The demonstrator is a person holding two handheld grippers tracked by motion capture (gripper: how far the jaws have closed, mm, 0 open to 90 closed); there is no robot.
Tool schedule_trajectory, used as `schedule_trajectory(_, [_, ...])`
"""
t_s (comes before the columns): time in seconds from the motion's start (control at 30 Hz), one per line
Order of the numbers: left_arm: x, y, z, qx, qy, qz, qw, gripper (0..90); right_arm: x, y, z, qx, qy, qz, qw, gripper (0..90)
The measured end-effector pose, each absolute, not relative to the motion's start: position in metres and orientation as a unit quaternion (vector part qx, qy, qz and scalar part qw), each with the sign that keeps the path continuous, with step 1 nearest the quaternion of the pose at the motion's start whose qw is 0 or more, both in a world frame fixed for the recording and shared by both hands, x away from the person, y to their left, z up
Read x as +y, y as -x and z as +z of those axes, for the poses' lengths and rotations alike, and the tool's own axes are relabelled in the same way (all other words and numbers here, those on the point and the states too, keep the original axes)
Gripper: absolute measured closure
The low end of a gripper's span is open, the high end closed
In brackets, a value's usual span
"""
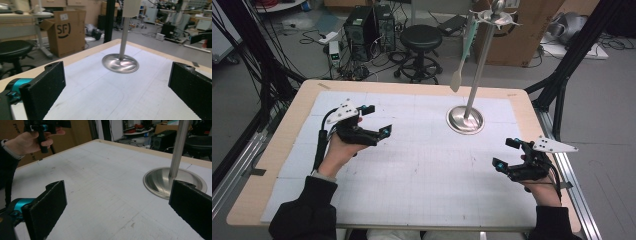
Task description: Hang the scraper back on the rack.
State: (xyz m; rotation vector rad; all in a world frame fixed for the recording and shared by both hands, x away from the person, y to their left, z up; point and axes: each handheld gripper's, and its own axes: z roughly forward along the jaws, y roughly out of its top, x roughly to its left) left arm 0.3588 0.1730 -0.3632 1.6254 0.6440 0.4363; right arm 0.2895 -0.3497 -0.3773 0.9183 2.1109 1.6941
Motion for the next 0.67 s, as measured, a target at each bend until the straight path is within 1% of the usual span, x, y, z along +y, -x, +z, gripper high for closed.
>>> schedule_trajectory(0.13, [0.188, -0.346, -0.37, 0.282, -0.709, 0.202, 0.614, 1.7, -0.351, -0.291, -0.377, 0.728, -0.322, 0.588, 0.145, 0.5])
schedule_trajectory(0.2, [0.194, -0.337, -0.374, 0.281, -0.706, 0.216, 0.613, 1.7, -0.353, -0.291, -0.376, 0.721, -0.327, 0.592, 0.15, 0.5])
schedule_trajectory(0.33, [0.207, -0.328, -0.384, 0.293, -0.712, 0.223, 0.597, 1.7, -0.359, -0.291, -0.374, 0.706, -0.337, 0.601, 0.166, 0.5])
schedule_trajectory(0.47, [0.214, -0.324, -0.391, 0.317, -0.72, 0.21, 0.581, 1.7, -0.364, -0.291, -0.376, 0.694, -0.348, 0.605, 0.176, 0.5])
schedule_trajectory(0.67, [0.21, -0.321, -0.391, 0.309, -0.727, 0.208, 0.577, 1.7, -0.369, -0.29, -0.377, 0.681, -0.358, 0.612, 0.184, 0.5])
